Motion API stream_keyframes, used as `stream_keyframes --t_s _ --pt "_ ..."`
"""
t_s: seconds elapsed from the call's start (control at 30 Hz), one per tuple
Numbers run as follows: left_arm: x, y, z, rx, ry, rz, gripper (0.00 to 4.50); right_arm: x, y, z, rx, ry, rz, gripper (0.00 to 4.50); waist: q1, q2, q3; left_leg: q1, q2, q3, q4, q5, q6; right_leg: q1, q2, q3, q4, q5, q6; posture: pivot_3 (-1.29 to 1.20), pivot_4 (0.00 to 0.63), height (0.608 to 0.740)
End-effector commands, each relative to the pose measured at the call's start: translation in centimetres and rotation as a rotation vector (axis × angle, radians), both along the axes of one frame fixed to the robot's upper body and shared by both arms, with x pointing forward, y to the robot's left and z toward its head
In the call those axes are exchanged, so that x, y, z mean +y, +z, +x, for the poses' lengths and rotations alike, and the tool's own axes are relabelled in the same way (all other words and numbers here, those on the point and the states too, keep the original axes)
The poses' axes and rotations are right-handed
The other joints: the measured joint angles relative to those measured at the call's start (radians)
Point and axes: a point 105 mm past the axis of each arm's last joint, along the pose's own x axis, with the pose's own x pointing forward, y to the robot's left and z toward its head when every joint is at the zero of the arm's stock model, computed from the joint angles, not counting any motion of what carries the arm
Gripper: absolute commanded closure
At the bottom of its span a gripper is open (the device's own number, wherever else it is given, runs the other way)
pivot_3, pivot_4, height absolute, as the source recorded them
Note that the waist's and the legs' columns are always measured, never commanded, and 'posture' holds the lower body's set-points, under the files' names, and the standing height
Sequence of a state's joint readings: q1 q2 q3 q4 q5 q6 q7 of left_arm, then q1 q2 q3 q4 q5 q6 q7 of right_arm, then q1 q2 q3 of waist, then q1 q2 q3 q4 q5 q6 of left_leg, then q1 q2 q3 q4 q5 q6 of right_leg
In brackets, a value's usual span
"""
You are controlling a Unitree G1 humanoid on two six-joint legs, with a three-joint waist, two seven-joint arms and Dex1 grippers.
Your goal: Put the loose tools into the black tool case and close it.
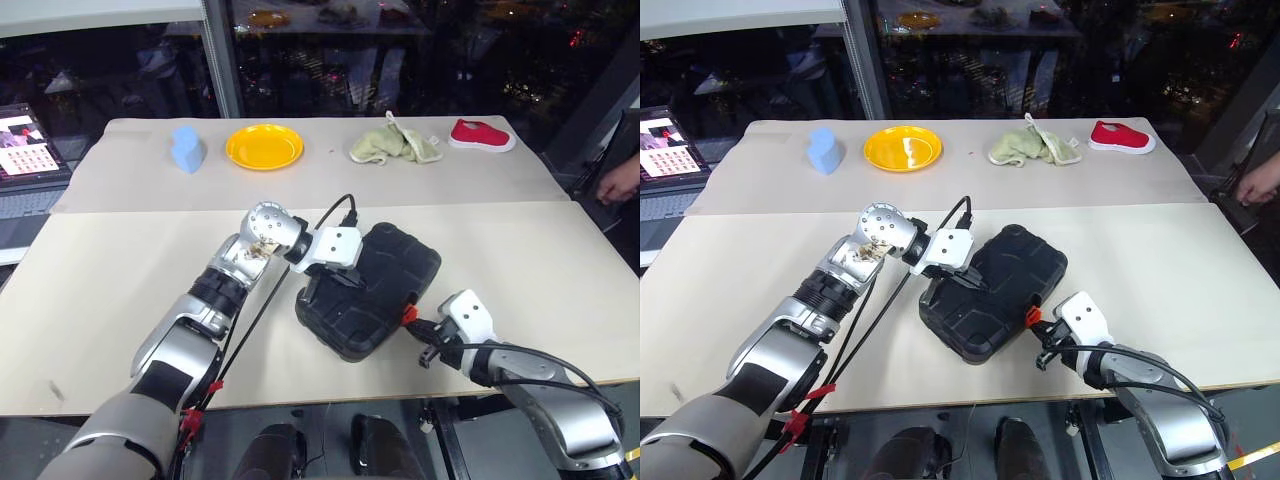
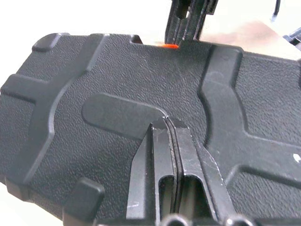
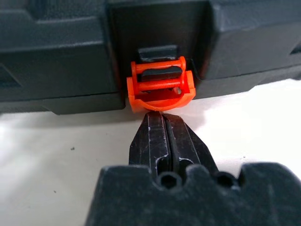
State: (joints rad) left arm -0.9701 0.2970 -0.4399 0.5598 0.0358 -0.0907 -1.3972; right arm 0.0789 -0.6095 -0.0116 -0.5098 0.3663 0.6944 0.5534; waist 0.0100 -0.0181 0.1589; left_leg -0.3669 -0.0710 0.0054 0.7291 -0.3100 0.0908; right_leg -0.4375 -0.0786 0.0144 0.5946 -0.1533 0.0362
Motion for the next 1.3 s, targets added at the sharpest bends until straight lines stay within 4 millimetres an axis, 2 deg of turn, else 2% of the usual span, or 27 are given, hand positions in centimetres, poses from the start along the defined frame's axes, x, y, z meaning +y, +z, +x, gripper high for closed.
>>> stream_keyframes --t_s 0.03,0.13,0.23,0.3,0.4,0.53,0.67,0.73,0.8,1.03,1.13,1.2,1.3 --pt "0.3 -2.8 -0.3 0.014 0.007 0.086 4.44 2.1 6.1 0.1 -0.19 0.084 0.096 4.5 -0.005 0.0 0.0 -0.001 0.0 0.0 0.0 0.0 0.0 -0.002 0.0 0.0 0.0 0.0 -0.001 0.0 0.15 0.74" --pt "0.1 -3.1 -0.3 0.012 0.008 0.084 4.44 2.3 6.7 -0.2 -0.188 0.086 0.105 4.5 -0.012 0.0 0.0 -0.002 0.001 0.0 -0.001 0.001 -0.001 -0.004 0.001 0.001 0.0 0.005 -0.008 0.0 0.15 0.74" --pt "-0.1 -3.3 -0.3 0.012 0.005 0.083 4.44 2.3 6.8 -0.4 -0.176 0.09 0.106 4.5 -0.013 0.0 0.0 -0.002 0.001 0.0 -0.002 0.001 -0.001 -0.003 0.001 0.0 0.0 0.004 -0.008 0.0 0.15 0.74" --pt "-0.3 -3.3 -0.3 0.012 0.005 0.082 4.44 2.3 6.5 -0.6 -0.163 0.091 0.097 4.5 -0.005 0.0 0.0 -0.001 0.001 -0.001 -0.002 0.001 -0.001 -0.001 0.001 -0.001 -0.001 0.0 -0.001 0.0 0.15 0.74" --pt "-0.3 -3.2 0.0 0.004 0.016 0.077 4.44 1.5 6.2 -0.8 -0.149 0.077 0.063 4.5 0.005 -0.001 0.0 -0.002 0.001 -0.001 -0.002 0.0 0.001 -0.001 0.001 -0.002 -0.001 0.0 -0.001 0.0 0.15 0.74" --pt "0.0 -3.0 0.4 -0.002 0.026 0.075 4.44 0.1 6.9 -1.9 -0.133 0.07 0.045 4.5 0.005 -0.001 0.0 -0.002 -0.001 0.0 -0.002 -0.003 0.004 -0.002 -0.001 -0.002 -0.002 0.003 -0.006 0.0 0.15 0.74" --pt "0.3 -3.1 0.5 -0.004 0.032 0.077 4.44 -1.0 5.7 -4.0 -0.031 0.101 -0.009 4.5 0.006 -0.001 0.0 -0.002 -0.001 -0.001 -0.002 -0.003 0.004 -0.002 -0.002 -0.003 -0.002 0.003 -0.006 0.0 0.15 0.74" --pt "0.2 -3.0 0.6 -0.007 0.035 0.074 4.44 -1.6 4.0 -4.4 0.025 0.083 -0.034 4.5 0.004 -0.001 0.0 -0.002 0.0 -0.001 -0.002 -0.003 0.003 -0.001 -0.002 -0.003 -0.002 0.002 -0.005 0.0 0.15 0.74" --pt "0.1 -2.8 0.6 -0.01 0.033 0.069 4.44 -1.8 2.9 -4.0 0.037 0.063 -0.045 4.5 0.001 -0.001 0.0 -0.002 0.0 -0.001 -0.002 -0.003 0.003 -0.001 -0.003 -0.002 -0.002 -0.001 0.001 0.0 0.15 0.74" --pt "-0.3 -2.1 0.4 -0.019 0.018 0.06 4.44 -1.3 0.2 -1.1 0.022 0.029 -0.034 4.5 0.001 -0.001 0.0 -0.001 0.0 0.0 -0.002 -0.001 0.001 0.0 -0.003 -0.003 -0.002 -0.002 0.002 0.0 0.15 0.74" --pt "-0.4 -1.9 0.5 -0.022 0.018 0.057 4.44 -0.9 -0.2 0.0 0.002 0.03 -0.024 4.5 0.002 -0.001 0.0 -0.002 0.0 0.0 -0.002 -0.002 0.002 -0.002 -0.001 -0.002 -0.002 -0.001 0.001 0.0 0.15 0.74" --pt "-0.5 -1.8 0.5 -0.024 0.017 0.055 4.44 -0.5 -0.2 0.7 -0.016 0.038 -0.017 4.5 0.001 -0.001 0.0 -0.002 0.0 0.0 -0.002 -0.002 0.002 -0.002 -0.001 -0.002 -0.002 0.003 -0.005 0.0 0.15 0.74" --pt "-0.6 -1.7 0.4 -0.025 0.015 0.053 4.44 0.4 0.8 1.3 -0.066 0.052 0.032 4.5 0.001 -0.001 0.0 -0.002 0.0 0.0 -0.002 -0.002 0.002 -0.002 -0.002 -0.002 -0.002 0.003 -0.005 0.0 0.15 0.74"
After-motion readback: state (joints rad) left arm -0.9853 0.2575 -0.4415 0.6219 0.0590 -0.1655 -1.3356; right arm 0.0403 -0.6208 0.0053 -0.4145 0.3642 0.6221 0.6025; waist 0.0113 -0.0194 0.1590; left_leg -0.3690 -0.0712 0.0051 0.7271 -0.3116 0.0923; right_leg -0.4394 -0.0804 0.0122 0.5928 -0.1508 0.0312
